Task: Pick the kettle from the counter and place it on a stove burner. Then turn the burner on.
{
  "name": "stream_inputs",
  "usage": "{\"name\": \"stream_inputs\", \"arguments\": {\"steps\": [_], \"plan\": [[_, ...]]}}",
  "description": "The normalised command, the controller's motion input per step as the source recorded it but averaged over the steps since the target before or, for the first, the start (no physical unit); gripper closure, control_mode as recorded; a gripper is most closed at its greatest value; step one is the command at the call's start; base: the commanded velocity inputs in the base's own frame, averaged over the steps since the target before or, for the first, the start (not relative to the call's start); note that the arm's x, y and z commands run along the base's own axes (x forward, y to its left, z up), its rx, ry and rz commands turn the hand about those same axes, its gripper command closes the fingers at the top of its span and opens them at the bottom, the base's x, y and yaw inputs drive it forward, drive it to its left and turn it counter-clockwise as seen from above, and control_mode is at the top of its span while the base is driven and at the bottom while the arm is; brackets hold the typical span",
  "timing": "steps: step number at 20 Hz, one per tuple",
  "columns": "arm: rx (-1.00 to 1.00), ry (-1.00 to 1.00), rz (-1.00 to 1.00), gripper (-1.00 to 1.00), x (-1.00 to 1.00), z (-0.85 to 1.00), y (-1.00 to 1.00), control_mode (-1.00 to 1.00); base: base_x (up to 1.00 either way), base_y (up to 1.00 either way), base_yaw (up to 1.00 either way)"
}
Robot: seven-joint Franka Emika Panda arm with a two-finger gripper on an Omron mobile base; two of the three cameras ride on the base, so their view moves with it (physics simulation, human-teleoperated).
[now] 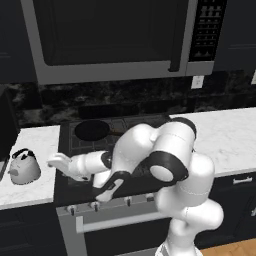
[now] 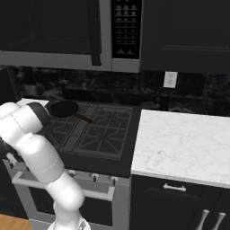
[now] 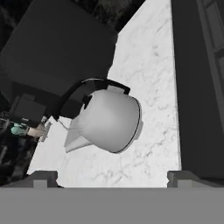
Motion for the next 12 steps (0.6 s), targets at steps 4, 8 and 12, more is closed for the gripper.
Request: {"name": "stream_inputs", "arguments": {"steps": [4, 8, 12], "plan": [[-0.01, 0.20, -0.12, -1.00, 0.00, 1.00, 0.01, -1.00, 0.00, 0.00, 0.00], [0.00, 0.26, -0.09, -1.00, 0.00, 1.00, 0.04, -1.00, 0.00, 0.00, 0.00], [-0.02, 0.30, -0.04, -1.00, 0.00, 1.00, 0.14, -1.00, 0.00, 0.00, 0.00]]}}
